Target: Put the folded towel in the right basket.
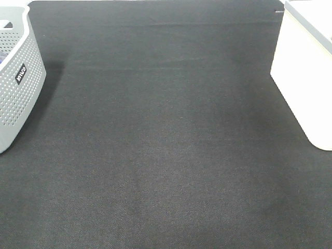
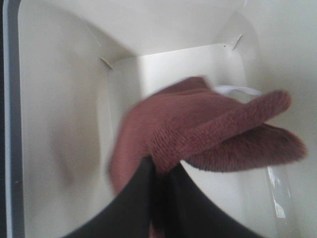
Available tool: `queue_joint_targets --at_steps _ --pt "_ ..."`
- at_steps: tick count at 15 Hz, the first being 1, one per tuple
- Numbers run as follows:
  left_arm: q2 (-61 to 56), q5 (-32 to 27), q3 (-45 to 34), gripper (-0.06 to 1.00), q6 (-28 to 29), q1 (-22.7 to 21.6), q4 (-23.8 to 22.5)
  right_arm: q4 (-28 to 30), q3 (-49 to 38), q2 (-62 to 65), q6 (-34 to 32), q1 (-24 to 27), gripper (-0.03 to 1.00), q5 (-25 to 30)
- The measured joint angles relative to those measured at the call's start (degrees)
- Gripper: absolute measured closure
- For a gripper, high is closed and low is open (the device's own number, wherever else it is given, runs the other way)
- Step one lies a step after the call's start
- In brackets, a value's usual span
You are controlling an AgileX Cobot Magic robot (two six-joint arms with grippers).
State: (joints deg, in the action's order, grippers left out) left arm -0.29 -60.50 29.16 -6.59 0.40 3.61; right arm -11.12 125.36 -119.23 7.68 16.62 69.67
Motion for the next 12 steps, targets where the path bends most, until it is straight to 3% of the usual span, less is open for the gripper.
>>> queue_joint_targets --at_steps 4,5,8,12 --pt "0.0 0.0 0.0 0.07 0.0 0.0 0.0 -0.9 0.0 -0.5 -3.8 0.0 0.3 0.0" --pt "0.0 0.0 0.0 0.07 0.0 0.0 0.0 -2.4 0.0 -0.5 -4.1 0.0 0.24 0.0" --pt "0.0 0.0 0.0 0.07 0.0 0.0 0.0 -9.7 0.0 1.5 -4.1 -0.4 0.2 0.0" --pt "0.0 0.0 0.0 0.07 0.0 0.0 0.0 -4.8 0.0 5.3 -4.1 -8.4 0.2 0.0"
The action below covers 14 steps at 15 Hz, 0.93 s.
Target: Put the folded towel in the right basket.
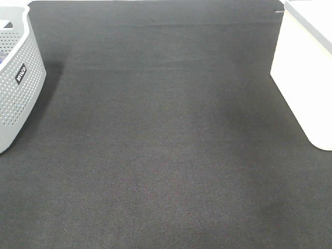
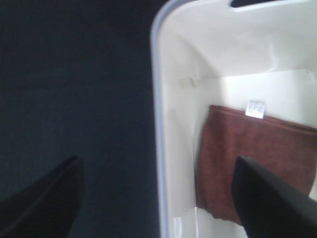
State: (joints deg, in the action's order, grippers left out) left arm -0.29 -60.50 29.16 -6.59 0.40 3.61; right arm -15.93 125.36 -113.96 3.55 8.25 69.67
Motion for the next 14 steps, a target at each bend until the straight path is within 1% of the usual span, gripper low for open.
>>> queue_joint_targets --at_steps 2,4,6,7,9,10,11,14 --pt "0.0 0.0 0.0 0.07 0.0 0.0 0.0 4.4 0.0 0.9 -0.1 -4.8 0.2 0.0" --pt "0.0 0.0 0.0 0.07 0.0 0.0 0.0 6.4 0.0 1.9 -0.1 -8.0 0.2 0.0" --pt "0.0 0.0 0.0 0.07 0.0 0.0 0.0 6.5 -1.4 4.4 -0.2 -9.4 0.2 -0.1" --pt "0.0 0.0 0.0 0.07 0.0 0.0 0.0 6.7 -4.0 6.6 -0.4 -9.5 0.2 -0.1" --pt "0.0 0.0 0.0 0.07 0.0 0.0 0.0 6.9 -12.0 12.3 -0.5 -9.5 0.2 -0.1" --pt "0.0 0.0 0.0 0.07 0.0 0.0 0.0 7.0 -14.2 14.2 -0.6 -9.5 0.2 -0.1" --pt "0.0 0.0 0.0 0.07 0.0 0.0 0.0 7.0 -22.5 20.6 -0.6 -9.5 0.2 -0.2" --pt "0.0 0.0 0.0 0.07 0.0 0.0 0.0 7.8 -41.8 34.5 -0.6 -9.5 0.2 -0.2"
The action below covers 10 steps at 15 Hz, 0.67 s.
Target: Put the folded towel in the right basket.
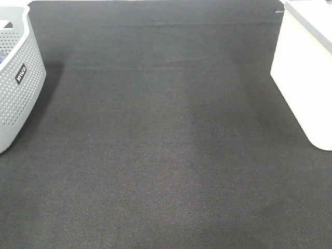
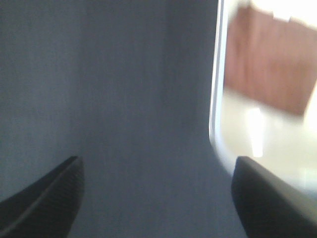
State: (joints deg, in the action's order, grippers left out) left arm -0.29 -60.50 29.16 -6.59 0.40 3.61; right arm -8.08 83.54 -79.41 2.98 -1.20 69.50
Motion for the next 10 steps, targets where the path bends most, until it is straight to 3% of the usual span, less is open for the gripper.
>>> queue_joint_targets --at_steps 4,5,10 --pt "0.0 0.0 0.0 0.07 0.0 0.0 0.0 4.2 -26.2 23.1 -0.1 0.0 0.2 0.0" --pt "0.0 0.0 0.0 0.07 0.0 0.0 0.0 4.2 -26.2 23.1 -0.1 0.0 0.2 0.0" --pt "0.0 0.0 0.0 0.07 0.0 0.0 0.0 7.4 -46.4 49.4 -0.9 0.0 0.2 -2.2"
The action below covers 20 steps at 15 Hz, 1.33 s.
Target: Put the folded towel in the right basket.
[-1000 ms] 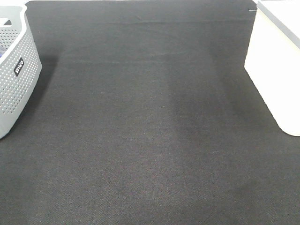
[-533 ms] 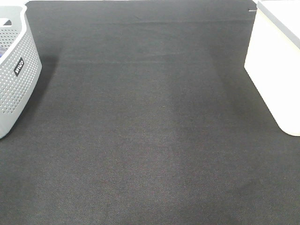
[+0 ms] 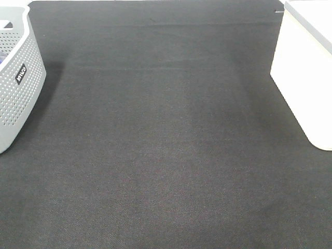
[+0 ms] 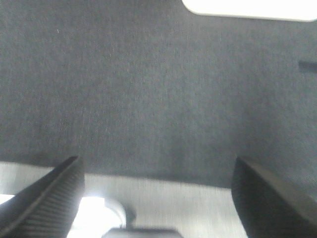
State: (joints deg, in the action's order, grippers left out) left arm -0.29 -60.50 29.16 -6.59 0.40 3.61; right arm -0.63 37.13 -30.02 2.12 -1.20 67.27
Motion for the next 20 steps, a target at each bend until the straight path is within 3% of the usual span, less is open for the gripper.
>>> queue_joint_targets --at_steps 3,8,20 --pt "0.0 0.0 0.0 0.07 0.0 0.0 0.0 0.0 -7.7 15.5 0.0 0.0 0.2 -4.8" --pt "0.0 0.0 0.0 0.07 0.0 0.0 0.0 0.0 -7.9 28.8 0.0 0.0 0.2 -5.8" --pt "0.0 0.0 0.0 0.07 0.0 0.0 0.0 0.1 -8.2 30.3 0.0 0.0 0.2 -5.8"
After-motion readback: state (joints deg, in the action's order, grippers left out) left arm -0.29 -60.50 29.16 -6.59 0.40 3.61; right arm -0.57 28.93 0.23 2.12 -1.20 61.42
